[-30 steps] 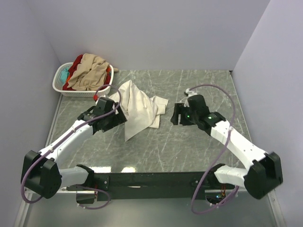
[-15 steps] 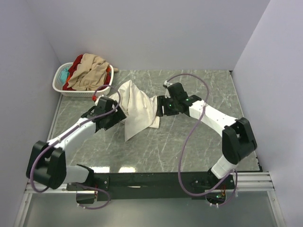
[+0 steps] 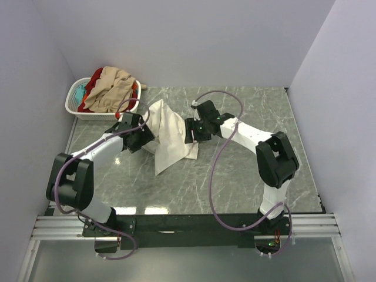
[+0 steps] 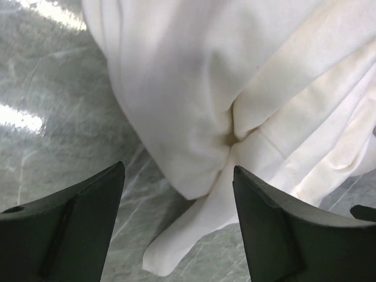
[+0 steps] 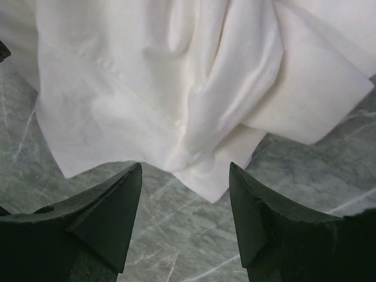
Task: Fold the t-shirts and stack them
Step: Flatten the tshirt out
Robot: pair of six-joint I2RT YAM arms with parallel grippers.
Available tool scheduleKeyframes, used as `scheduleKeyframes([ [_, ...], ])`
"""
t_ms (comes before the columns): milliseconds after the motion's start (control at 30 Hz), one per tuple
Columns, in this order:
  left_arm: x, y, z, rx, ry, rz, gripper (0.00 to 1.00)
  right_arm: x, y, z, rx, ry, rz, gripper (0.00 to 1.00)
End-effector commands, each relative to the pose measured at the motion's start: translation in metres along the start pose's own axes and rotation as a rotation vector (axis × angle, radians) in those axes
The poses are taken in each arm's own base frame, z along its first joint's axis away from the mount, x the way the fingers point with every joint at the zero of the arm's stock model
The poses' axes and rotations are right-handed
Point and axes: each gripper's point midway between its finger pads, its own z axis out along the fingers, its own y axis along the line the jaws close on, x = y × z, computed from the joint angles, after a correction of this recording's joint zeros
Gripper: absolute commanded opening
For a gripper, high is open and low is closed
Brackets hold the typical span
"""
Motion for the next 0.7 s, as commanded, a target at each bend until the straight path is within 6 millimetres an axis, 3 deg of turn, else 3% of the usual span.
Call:
scheduleKeyframes([
  [0,-0.015,-0.015,0.006,0.033,-0.024,0.019,0.76,-0.018,0.012,0.007,-0.021,-0.024,-0.02,0.67],
  [267,-0.007,-0.006,0.025,-0.013,0.017,0.026,0.68,-0.013,0.002,0.033,0.02,0.036,0.011,0.66],
  [467,-0.005,-0.007,0.035,-0.016,0.032,0.037,0.54,-0.005,-0.006,0.044,0.042,0.063,0.033,0.63],
  [567,-0.008,-0.009,0.039,-0.019,0.031,0.052,0.41,-0.006,-0.007,0.045,0.032,0.062,0.039,0.5],
  [667,-0.014,-0.013,0.04,-0.018,0.018,0.067,0.08,-0.011,-0.012,0.041,0.037,0.044,0.04,0.28],
])
